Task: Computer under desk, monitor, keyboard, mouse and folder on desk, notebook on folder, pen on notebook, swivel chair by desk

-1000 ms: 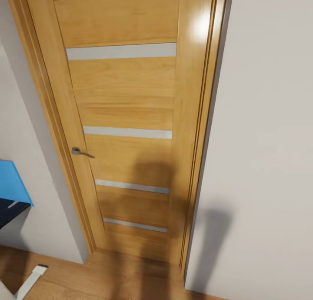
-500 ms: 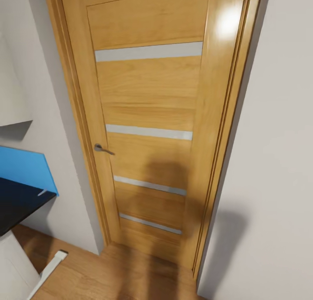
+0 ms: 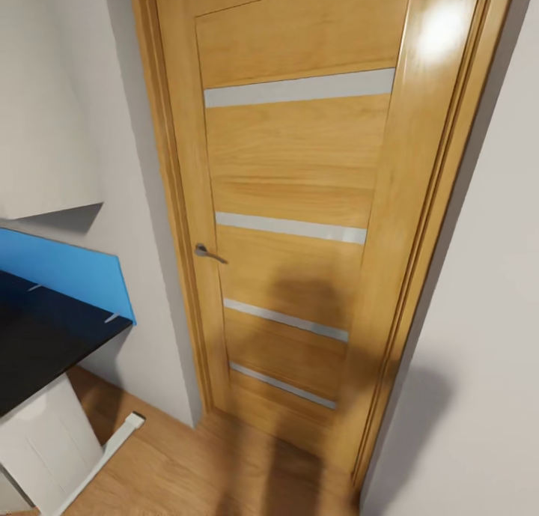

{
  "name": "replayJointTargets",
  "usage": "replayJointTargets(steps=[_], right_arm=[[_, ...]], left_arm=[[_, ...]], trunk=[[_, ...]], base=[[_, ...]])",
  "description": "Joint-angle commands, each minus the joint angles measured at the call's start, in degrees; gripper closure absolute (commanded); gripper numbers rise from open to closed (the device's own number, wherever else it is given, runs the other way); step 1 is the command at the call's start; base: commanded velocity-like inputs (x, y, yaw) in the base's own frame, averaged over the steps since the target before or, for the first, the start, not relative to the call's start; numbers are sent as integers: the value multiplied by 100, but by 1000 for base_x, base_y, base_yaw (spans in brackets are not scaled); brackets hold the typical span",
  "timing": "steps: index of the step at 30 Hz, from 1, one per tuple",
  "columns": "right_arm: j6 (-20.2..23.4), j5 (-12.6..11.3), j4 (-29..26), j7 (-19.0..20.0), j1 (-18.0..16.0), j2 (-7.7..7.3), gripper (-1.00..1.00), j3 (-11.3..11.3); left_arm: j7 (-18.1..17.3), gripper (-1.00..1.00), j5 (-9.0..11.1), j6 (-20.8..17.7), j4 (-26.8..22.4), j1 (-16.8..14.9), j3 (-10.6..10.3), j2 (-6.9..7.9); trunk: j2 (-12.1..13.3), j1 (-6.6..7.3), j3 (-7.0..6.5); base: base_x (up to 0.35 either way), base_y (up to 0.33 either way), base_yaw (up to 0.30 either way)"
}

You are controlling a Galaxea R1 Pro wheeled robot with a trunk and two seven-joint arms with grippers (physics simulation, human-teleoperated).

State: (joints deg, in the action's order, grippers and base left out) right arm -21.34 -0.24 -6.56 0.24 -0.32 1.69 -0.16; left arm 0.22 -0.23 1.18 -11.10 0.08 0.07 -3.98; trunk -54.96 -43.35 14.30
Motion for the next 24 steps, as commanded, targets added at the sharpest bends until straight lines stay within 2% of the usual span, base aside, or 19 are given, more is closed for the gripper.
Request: replayJointTargets(steps=[1,9,18,24], right_arm=[[-19,-3,-12,3,-3,0,-100,-1],[-35,4,-77,3,-3,-1,-100,-2],[-358,6,-80,3,-3,-2,-100,-2],[-471,6,-82,-3,-3,-2,-100,-2]], left_arm=[[3,-100,-3,18,-6,1,1,-2],[18,-100,5,358,-6,1,2,-6],[21,-100,20,413,-6,1,2,-7],[16,-100,283,428,-6,1,2,-7]], trunk=[[-4,0,6],[-4,0,6],[-4,0,6],[-4,0,6]], base=[[0,0,218],[0,0,198],[0,0,188],[0,0,189]])
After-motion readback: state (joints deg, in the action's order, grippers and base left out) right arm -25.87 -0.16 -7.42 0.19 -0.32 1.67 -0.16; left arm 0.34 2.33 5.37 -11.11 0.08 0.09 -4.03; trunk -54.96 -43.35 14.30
